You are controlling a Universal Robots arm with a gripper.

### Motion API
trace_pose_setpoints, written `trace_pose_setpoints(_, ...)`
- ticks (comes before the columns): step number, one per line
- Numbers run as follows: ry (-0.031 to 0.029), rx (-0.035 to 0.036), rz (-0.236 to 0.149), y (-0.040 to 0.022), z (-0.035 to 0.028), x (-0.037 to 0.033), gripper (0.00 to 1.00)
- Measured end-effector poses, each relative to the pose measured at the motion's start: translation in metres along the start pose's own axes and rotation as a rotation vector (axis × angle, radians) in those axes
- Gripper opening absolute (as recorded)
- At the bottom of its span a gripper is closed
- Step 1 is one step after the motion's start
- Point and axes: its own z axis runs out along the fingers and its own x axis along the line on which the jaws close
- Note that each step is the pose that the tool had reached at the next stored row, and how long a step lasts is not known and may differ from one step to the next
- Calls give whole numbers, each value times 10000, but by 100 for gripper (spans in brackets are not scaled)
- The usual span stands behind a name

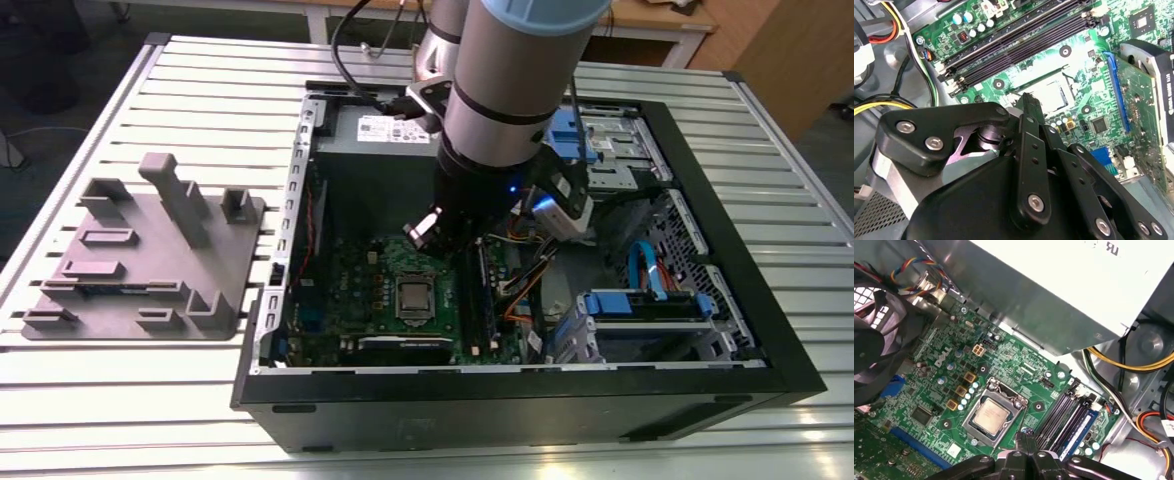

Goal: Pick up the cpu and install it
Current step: 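Install the first cpu locking lever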

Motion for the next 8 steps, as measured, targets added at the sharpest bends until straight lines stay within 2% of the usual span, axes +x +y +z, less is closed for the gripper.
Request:
trace_pose_setpoints(3,-6,-5,135,9,18,7,10)
trace_pose_setpoints(8,-28,-23,729,21,47,19,10)
